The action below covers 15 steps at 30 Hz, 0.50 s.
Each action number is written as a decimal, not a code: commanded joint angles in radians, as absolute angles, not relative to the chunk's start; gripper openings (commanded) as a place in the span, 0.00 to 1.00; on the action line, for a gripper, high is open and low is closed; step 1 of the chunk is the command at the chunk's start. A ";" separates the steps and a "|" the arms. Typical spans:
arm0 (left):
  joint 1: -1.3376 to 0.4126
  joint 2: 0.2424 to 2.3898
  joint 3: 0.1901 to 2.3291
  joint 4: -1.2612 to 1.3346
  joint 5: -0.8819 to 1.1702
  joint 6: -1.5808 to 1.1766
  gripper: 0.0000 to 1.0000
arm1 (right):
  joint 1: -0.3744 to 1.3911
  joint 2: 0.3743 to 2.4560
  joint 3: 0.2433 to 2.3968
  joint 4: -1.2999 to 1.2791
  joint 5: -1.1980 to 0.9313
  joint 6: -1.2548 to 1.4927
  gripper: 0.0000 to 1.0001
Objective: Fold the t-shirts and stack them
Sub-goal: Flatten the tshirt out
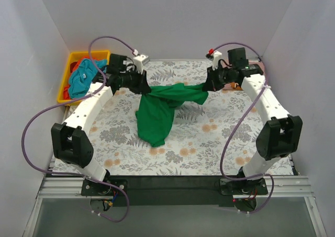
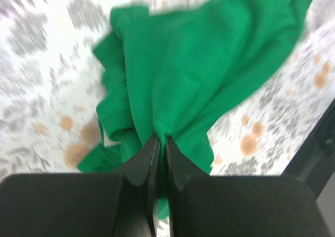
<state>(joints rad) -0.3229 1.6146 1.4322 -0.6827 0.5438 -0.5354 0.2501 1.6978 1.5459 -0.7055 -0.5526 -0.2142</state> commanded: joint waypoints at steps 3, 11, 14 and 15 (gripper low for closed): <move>-0.199 1.508 1.615 -0.678 0.588 -0.604 0.00 | 0.190 1.571 1.635 -0.788 -0.508 -0.273 0.01; -0.187 1.474 1.776 -0.638 0.563 -0.624 0.00 | 0.166 1.476 1.771 -0.788 -0.465 -0.350 0.01; -0.187 1.471 1.862 -0.640 0.566 -0.592 0.00 | 0.163 1.470 1.862 -0.796 -0.437 -0.385 0.01; -0.187 1.477 1.891 -0.672 0.584 -0.580 0.00 | 0.163 1.462 1.903 -0.799 -0.431 -0.391 0.01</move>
